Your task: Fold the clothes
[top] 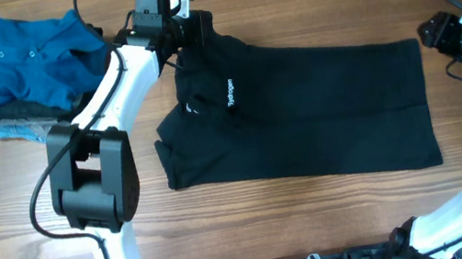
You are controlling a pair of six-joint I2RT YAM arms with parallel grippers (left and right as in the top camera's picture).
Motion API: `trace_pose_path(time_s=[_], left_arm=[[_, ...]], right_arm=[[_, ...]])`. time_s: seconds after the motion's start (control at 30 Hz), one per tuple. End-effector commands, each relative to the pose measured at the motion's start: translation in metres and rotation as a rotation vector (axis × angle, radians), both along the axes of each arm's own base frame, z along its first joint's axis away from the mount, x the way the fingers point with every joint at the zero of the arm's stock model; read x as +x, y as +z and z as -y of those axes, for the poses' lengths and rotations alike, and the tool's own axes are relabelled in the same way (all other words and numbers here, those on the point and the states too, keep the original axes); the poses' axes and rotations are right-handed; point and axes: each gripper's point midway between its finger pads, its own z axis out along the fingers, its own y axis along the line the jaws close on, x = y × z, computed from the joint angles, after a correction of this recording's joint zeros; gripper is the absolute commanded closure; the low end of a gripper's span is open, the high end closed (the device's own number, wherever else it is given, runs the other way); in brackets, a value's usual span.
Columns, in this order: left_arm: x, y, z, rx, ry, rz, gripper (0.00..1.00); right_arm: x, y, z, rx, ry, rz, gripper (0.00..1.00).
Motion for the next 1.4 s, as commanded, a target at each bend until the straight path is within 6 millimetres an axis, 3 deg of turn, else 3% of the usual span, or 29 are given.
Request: trace_pose_path(time_s=[0.0, 0.27, 0.47, 0.63, 0.73, 0.9, 0.97, 1.37], left_arm=[[-0.009, 0.003, 0.001, 0.011, -0.025, -0.021, 0.96], [-0.02, -0.006, 0.003, 0.026, -0.035, -0.072, 0.96], [-0.022, -0.007, 0.003, 0.029, -0.035, -0.08, 0.96], [-0.025, -0.01, 0.002, 0.035, -0.035, -0.1, 0.96], [-0.028, -0.012, 0.001, 0.038, -0.035, -0.112, 0.96], [-0.028, -0.012, 0.001, 0.038, -0.035, -0.111, 0.96], [-0.028, -0.012, 0.001, 0.038, -0.035, -0.112, 0.96], [-0.032, 0.001, -0.01, 0.078, -0.001, -0.107, 0.96]], right_arm=[[0.015, -0.042, -0.003, 0.029, -0.005, -0.031, 0.41], [0.024, -0.105, 0.012, 0.02, -0.087, -0.094, 0.34], [0.024, -0.114, 0.013, 0.009, -0.085, -0.105, 0.34], [0.031, -0.122, -0.004, 0.051, -0.034, -0.091, 0.52], [0.032, -0.128, -0.016, 0.056, -0.01, -0.105, 0.57], [0.041, -0.12, -0.012, 0.04, -0.013, -0.075, 0.81], [0.043, -0.115, -0.009, 0.044, -0.021, -0.073, 0.96], [0.029, -0.038, 0.008, 0.195, -0.098, 0.025, 0.96]])
